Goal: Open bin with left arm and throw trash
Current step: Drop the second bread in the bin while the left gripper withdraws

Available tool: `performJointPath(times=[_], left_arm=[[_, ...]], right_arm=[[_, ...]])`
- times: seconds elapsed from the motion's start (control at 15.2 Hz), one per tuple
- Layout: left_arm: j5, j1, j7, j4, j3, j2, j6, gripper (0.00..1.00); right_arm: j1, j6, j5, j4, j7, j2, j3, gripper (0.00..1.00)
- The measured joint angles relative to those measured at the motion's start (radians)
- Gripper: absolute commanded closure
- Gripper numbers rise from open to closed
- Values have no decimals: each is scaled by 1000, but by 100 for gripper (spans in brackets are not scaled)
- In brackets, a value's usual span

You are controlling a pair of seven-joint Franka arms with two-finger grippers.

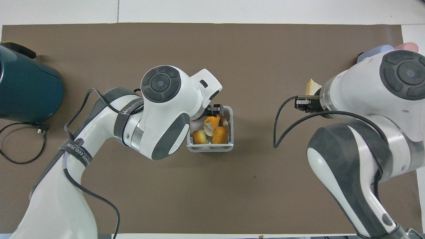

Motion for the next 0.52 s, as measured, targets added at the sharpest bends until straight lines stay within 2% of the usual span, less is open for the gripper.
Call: performJointPath(times=[0.26,0.52], left_arm=[[0,16,0,48,23,-16,-54,0],[1,157,45,180,41,-40,-244,0]], right_arm=[[2,-21,26,1,-14,-23,2,100],[20,-7,96,1,-15,-23,15,100]])
